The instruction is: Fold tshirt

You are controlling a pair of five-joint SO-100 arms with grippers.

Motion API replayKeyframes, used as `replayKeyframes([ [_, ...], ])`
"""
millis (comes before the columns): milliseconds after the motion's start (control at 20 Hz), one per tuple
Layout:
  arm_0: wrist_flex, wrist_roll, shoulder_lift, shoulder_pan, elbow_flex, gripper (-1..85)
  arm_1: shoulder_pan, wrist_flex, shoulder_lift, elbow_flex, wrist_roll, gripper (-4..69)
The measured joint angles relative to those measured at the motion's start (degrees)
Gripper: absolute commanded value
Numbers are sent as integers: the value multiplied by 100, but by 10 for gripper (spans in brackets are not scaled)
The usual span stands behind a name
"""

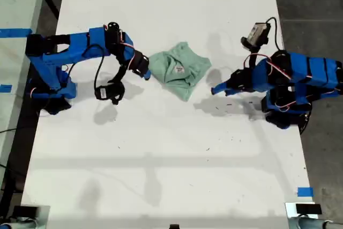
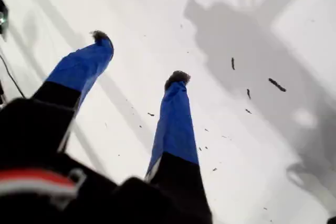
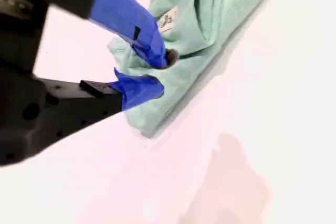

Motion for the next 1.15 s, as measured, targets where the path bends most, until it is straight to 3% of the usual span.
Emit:
replayKeyframes([
  [100, -879, -536, 316, 431, 1389, 1, -387, -536, 896, 1187, 492, 181],
  [250, -2136, -1257, 773, 694, 3129, 1, -729, -677, 2320, 2479, 967, 180],
  [400, -3516, -1793, 1644, 800, 4869, 1, -896, -360, 4052, 3463, 1336, 182],
  [500, -3999, -2030, 2092, 791, 5730, 1, -976, -255, 4122, 3718, 1415, 181],
  [900, -4588, -2602, 3463, 791, 7436, 1, -976, -255, 4280, 3744, 1020, 180],
  [1150, -3797, -2760, 4711, 729, 8095, 1, -1037, -255, 4280, 3744, 870, 180],
])
